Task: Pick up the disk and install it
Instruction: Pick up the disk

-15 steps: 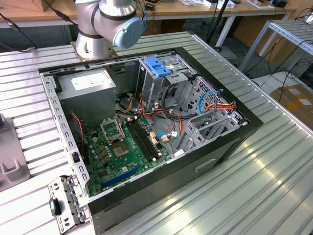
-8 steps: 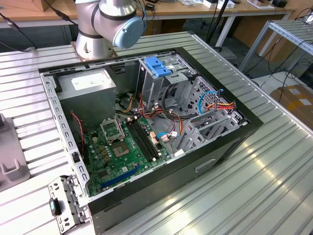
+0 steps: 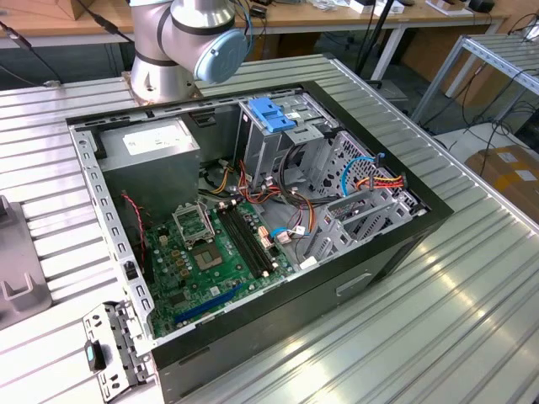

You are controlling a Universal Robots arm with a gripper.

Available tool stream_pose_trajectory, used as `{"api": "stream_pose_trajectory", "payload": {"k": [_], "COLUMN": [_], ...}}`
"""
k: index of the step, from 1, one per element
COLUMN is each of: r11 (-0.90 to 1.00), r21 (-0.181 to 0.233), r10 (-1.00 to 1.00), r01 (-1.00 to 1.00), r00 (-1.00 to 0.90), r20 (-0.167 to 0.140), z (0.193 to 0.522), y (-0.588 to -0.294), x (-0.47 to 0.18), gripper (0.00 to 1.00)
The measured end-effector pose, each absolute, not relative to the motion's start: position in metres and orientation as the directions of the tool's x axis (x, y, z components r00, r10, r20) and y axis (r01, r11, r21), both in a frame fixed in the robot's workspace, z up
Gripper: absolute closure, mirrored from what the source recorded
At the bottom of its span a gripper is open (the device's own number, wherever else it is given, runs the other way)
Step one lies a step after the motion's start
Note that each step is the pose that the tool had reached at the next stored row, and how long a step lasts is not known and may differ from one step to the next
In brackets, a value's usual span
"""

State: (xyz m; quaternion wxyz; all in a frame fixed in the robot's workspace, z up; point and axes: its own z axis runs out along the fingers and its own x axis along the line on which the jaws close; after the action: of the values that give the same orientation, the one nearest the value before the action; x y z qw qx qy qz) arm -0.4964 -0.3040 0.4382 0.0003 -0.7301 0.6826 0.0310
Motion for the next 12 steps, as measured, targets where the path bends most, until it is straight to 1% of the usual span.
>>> {"api": "stream_pose_trajectory", "payload": {"k": [12], "r11": [-0.068], "r21": [0.042], "r10": [-0.997], "r01": [-0.997], "r00": [0.066], "r20": [-0.048], "z": [0.4413], "y": [-0.3041], "x": [-0.4963], "gripper": [0.63]}}
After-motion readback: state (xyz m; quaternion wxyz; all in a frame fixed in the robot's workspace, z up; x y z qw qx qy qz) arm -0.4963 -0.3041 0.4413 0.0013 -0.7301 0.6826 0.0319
